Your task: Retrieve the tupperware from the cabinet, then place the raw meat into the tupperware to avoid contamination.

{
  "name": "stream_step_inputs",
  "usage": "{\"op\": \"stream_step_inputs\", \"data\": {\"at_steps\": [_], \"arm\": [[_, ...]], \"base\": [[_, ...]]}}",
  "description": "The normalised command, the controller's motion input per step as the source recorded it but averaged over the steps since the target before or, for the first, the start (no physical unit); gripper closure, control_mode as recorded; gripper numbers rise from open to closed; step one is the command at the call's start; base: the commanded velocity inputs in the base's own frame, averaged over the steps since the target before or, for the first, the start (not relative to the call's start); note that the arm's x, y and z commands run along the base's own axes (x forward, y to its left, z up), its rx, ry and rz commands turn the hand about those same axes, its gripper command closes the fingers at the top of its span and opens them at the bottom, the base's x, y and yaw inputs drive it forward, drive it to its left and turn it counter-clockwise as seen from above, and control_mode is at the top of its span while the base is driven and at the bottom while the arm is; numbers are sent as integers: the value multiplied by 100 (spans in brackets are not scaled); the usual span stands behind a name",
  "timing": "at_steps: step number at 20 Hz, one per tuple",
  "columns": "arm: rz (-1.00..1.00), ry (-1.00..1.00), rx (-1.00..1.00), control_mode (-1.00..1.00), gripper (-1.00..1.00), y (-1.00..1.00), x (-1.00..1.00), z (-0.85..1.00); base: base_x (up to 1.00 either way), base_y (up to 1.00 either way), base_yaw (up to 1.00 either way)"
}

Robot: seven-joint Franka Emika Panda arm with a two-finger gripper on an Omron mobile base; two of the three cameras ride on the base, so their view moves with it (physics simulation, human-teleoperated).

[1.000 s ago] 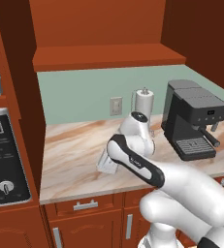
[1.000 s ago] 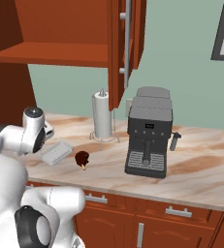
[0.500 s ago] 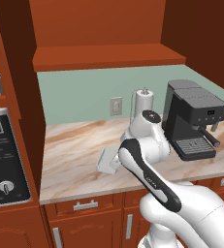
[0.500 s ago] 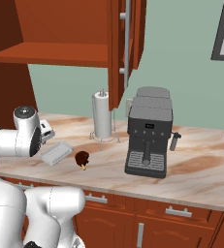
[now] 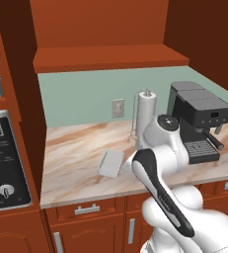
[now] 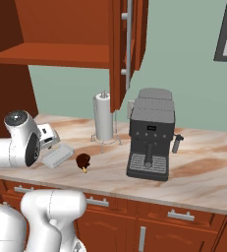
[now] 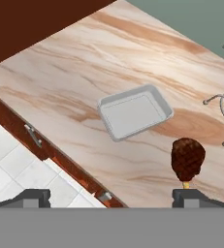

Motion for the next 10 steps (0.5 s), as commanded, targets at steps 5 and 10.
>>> {"op": "stream_step_inputs", "data": {"at_steps": [5,10], "arm": [[-15,0,-2,-100,-100,-40,-15,17],[-13,0,-1,-100,-100,-38,-10,8]], "base": [[0,0,0],[0,0,0]]}}
